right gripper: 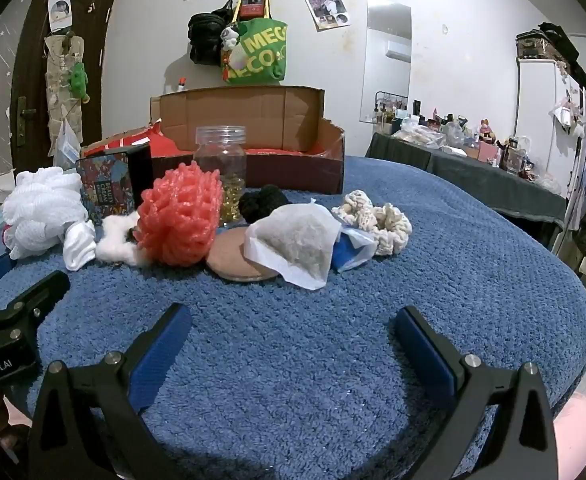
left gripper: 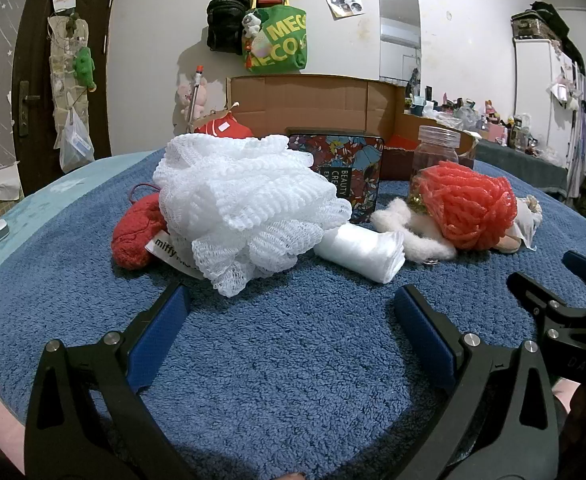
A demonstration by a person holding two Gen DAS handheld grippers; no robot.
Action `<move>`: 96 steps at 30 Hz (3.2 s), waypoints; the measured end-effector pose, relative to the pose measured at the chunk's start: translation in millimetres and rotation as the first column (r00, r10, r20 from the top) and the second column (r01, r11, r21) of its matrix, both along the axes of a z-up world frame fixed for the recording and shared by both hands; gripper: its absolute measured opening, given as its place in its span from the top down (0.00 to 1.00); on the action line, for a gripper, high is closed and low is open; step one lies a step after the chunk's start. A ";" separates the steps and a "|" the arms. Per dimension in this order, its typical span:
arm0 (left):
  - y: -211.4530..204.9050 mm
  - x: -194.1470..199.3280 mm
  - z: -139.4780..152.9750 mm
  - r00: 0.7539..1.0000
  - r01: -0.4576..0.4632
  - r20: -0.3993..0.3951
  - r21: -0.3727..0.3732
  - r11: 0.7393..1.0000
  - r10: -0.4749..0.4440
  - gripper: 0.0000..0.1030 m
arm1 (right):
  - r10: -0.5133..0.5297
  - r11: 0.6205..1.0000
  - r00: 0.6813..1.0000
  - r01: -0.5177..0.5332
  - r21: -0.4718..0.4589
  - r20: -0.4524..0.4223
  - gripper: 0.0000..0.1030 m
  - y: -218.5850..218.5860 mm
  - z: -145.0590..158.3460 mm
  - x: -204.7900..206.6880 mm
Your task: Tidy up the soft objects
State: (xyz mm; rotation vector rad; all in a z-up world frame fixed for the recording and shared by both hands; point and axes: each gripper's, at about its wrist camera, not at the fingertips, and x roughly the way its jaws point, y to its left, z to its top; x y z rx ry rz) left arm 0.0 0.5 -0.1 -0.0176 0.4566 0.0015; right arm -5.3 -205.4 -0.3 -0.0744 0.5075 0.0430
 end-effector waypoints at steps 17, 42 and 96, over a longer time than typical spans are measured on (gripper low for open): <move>0.0 0.2 0.0 1.000 0.000 -0.003 -0.002 1.000 0.000 0.00 | 0.000 1.000 1.000 0.000 -0.002 0.001 0.00 0.2 -0.2 0.0; 0.0 0.3 0.0 1.000 0.000 -0.004 -0.004 1.000 0.000 0.00 | 0.000 1.000 1.000 0.000 -0.004 0.000 0.00 0.6 -0.1 -0.3; 12.6 14.6 40.8 0.998 0.038 0.048 0.024 0.999 -0.039 0.00 | 0.081 0.996 0.994 -0.083 0.020 0.071 0.00 23.6 46.8 17.3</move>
